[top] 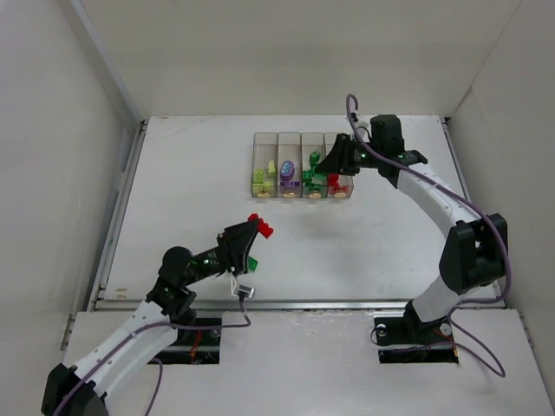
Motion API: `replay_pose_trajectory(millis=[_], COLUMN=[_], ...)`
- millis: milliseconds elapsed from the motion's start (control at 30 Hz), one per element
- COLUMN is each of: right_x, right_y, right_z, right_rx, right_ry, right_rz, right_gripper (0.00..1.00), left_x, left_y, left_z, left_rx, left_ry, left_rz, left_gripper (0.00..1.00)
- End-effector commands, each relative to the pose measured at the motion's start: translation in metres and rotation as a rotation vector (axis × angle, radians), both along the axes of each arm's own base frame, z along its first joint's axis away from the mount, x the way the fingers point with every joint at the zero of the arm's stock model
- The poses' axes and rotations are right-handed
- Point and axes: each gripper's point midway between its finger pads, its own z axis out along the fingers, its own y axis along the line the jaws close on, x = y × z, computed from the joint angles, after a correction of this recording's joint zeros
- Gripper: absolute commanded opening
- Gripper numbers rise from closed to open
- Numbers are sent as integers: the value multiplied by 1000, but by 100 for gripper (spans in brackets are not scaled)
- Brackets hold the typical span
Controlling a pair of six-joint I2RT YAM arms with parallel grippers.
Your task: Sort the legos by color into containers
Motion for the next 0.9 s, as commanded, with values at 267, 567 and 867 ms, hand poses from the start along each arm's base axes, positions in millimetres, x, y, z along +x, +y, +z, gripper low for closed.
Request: replay_pose_trajectory(millis=[267,567,867], right_x=[76,112,130], right_y=[-35,-9,-12], right_z=[-3,-55,-41], right_rx=[-385,-471,-511], right_ry=[-138,-73,-121], right_rz=[-438,-347,-371], right_gripper=[0,0,100], left_x=[84,120,174], left_y=[-24,-56,-93], left_z=[-5,7,6], left_rx=[-140,-188,-260], left_ry=[1165,1442,1554], left_rz=[146,94,81], left_gripper=[0,0,0])
